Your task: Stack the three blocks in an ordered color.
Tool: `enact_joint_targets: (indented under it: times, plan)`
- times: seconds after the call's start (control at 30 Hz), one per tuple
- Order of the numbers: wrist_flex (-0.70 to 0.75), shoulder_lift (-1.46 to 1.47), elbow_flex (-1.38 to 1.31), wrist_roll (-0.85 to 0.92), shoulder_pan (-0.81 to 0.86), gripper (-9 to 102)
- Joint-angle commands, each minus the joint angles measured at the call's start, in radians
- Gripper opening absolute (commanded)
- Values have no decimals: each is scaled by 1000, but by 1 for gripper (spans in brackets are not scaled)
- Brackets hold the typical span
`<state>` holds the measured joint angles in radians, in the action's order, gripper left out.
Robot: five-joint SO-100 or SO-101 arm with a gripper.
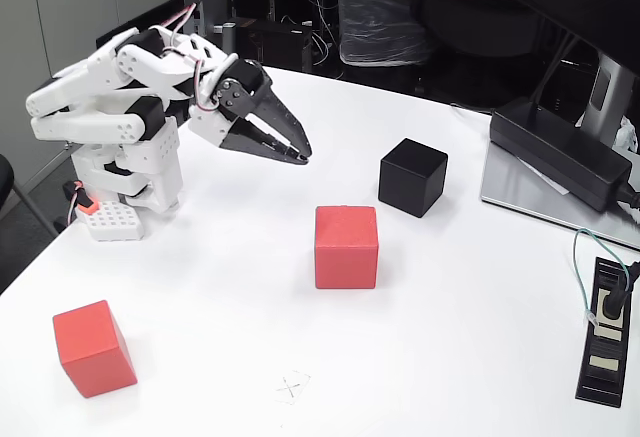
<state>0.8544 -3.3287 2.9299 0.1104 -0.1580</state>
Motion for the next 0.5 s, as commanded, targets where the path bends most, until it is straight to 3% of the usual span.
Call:
enact_joint_targets:
  times: [0.0, 0.17, 0.47]
  plan:
    - [83, -5, -138, 14, 3, 0]
    - [153, 92, -327, 21, 3, 0]
    - [156, 653, -635, 54, 77, 0]
